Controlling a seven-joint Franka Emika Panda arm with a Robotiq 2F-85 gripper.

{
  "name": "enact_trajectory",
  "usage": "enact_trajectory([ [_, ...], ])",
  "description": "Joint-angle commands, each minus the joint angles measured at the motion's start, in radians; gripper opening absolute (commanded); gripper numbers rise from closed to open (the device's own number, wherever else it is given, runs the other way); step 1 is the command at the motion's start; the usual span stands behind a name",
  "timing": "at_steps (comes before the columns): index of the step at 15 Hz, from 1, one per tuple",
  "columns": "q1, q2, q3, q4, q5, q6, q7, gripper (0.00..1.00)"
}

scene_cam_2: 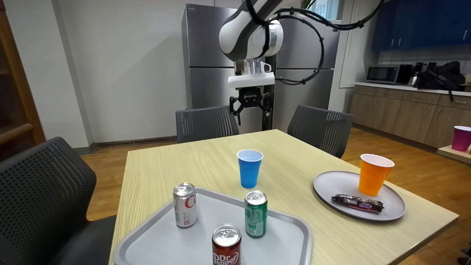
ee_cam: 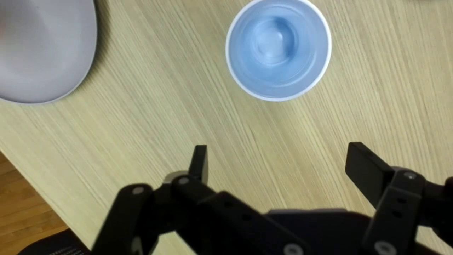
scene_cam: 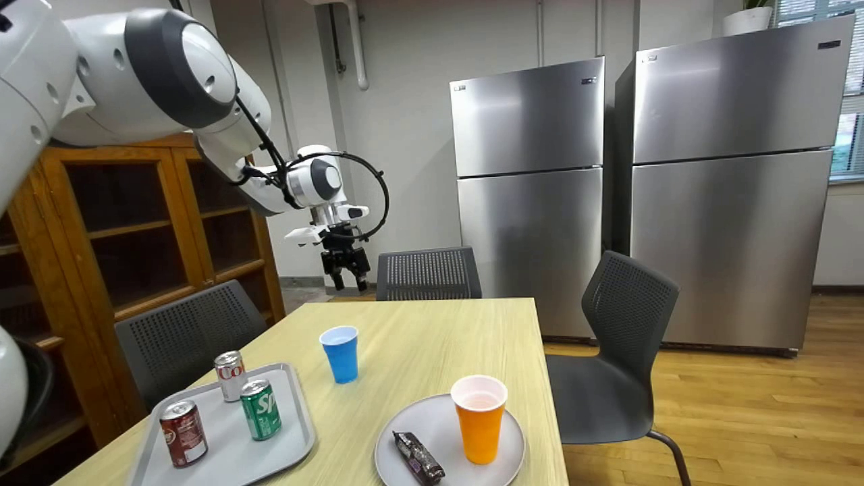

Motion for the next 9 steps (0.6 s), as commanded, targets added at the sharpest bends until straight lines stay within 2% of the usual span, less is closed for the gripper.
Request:
enact_trajectory([
  [1, -0.040, -0.136, 0.002, -0.162, -0.002, 0.017, 0.014, 1.00],
  [9, -0.135, -0.325, -0.004, -0.405, -0.003, 0.076, -0.020, 1.00],
])
